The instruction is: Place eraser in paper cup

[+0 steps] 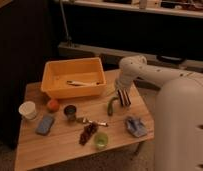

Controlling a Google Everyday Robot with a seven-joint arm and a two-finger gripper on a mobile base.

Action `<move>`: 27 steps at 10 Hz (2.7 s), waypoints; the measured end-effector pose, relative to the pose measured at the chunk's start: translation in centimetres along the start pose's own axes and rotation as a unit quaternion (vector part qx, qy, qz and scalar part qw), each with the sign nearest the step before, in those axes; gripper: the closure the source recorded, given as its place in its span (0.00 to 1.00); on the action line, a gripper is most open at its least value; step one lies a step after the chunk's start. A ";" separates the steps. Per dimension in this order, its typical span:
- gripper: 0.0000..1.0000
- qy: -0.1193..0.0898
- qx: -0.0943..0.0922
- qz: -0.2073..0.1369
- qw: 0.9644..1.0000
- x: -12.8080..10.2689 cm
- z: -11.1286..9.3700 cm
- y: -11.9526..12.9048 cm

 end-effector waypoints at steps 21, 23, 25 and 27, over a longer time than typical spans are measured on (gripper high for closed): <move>0.86 0.024 -0.003 0.052 0.998 0.4 4.7 -5.4; 0.86 0.001 -0.010 0.059 0.998 0.0 1.5 -4.6; 0.86 -0.029 -0.012 0.057 0.998 -0.8 -3.5 -2.9; 0.86 -0.053 -0.017 0.044 0.997 -1.5 -7.7 -1.2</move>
